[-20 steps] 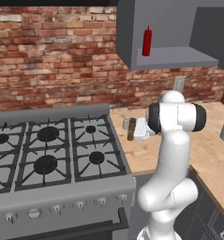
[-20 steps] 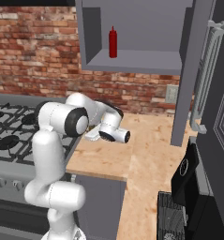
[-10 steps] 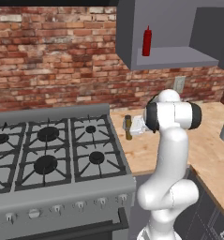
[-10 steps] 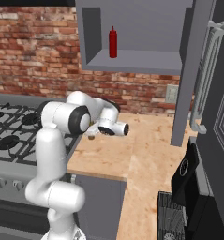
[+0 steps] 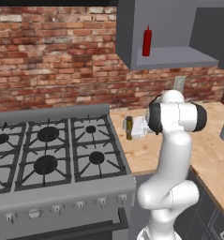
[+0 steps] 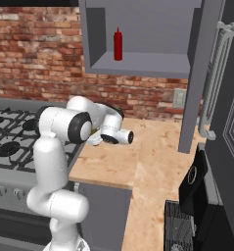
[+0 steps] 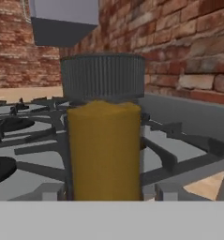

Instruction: Collect the turmeric, ketchup, and shaker from the cabinet and place them next to the stove.

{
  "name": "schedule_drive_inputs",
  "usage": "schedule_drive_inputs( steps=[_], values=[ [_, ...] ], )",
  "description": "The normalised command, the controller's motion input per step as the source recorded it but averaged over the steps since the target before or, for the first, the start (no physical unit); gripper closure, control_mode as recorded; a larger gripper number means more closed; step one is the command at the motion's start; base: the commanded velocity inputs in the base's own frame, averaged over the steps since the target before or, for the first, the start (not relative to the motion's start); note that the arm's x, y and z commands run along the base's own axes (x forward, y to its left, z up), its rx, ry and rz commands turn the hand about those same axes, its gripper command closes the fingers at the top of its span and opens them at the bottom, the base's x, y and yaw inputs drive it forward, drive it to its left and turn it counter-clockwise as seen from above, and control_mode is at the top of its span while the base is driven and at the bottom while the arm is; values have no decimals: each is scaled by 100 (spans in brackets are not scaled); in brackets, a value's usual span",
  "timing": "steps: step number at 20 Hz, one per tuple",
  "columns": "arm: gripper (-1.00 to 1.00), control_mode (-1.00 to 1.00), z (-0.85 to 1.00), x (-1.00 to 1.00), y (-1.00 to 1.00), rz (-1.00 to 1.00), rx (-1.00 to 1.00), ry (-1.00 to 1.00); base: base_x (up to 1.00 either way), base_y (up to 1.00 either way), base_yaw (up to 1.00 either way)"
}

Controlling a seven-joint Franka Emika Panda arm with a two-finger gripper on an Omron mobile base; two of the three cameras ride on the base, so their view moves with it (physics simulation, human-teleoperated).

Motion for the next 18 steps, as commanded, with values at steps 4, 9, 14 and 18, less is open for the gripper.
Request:
schedule_drive_inputs(
  steps=[4, 9, 14, 18],
  values=[
    [-100, -100, 39, -7, -8, 0, 0, -7, 0, 0, 0],
    [-100, -100, 66, 0, -21, 0, 0, -9, 0, 0, 0],
    [-100, -100, 83, -9, -28, 0, -1, -13, 0, 0, 0],
    [-100, -100, 85, -30, -13, 0, -1, -16, 0, 0, 0]
  ],
)
